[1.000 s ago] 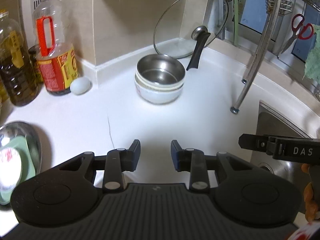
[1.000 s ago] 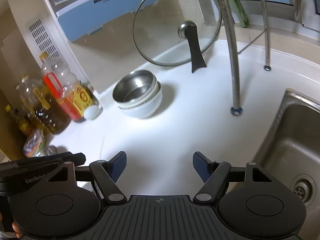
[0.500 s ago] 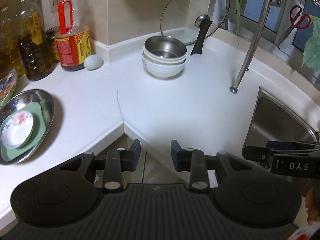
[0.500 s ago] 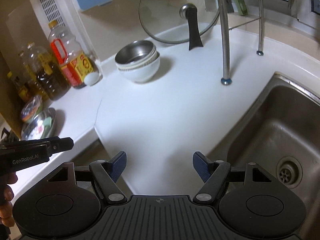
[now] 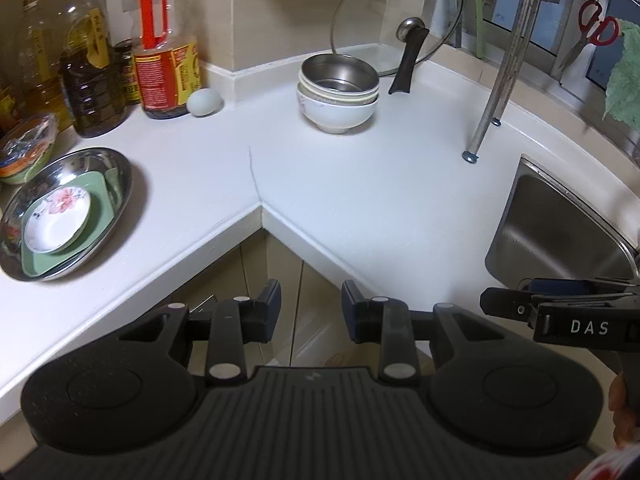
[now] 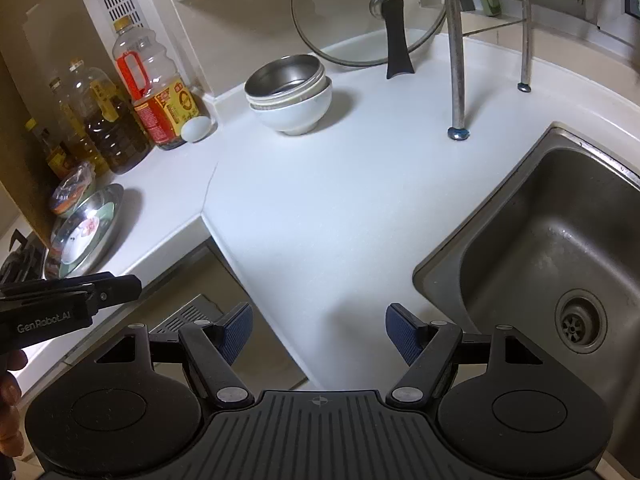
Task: Organize plates and bowls
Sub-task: 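Withdraw both grippers from the stacked bowls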
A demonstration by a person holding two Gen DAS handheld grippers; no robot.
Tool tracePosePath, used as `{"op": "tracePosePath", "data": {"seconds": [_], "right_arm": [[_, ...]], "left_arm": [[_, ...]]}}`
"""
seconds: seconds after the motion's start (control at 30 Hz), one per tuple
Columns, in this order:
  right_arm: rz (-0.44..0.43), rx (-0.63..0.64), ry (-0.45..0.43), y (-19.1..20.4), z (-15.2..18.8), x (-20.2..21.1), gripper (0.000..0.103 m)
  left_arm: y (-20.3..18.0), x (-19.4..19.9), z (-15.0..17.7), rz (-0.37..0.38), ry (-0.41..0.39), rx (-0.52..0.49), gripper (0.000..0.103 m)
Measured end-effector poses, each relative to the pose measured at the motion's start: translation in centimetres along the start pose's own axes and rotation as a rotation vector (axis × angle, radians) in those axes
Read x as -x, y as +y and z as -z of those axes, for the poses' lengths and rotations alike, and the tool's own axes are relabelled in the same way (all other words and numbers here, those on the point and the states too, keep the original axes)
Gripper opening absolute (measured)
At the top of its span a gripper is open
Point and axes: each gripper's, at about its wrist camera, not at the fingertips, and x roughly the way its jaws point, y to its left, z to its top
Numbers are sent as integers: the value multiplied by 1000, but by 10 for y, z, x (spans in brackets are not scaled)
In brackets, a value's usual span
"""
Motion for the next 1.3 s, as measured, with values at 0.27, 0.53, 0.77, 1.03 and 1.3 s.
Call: {"op": "tracePosePath", "data": {"seconds": [0.27,0.53,0.77,1.03,1.3], "right_arm": [[-21,19,13,9,5,-1,73],[-36,33,18,14,9,-1,73],[-34,28,13,15,6,-3,73],[1,0,-1,12,-12,-20,73],[56,-38,-59,2,-60,-49,73]], "left_arm": [[9,9,10,-29,7,24,29],[13,14,17,-48,10,43,29],[16,12,13,-53,6,45,29],[27,-13,-11,-35,-1,30,29],[42,-57,-67,-14,-39,-4,29]]}}
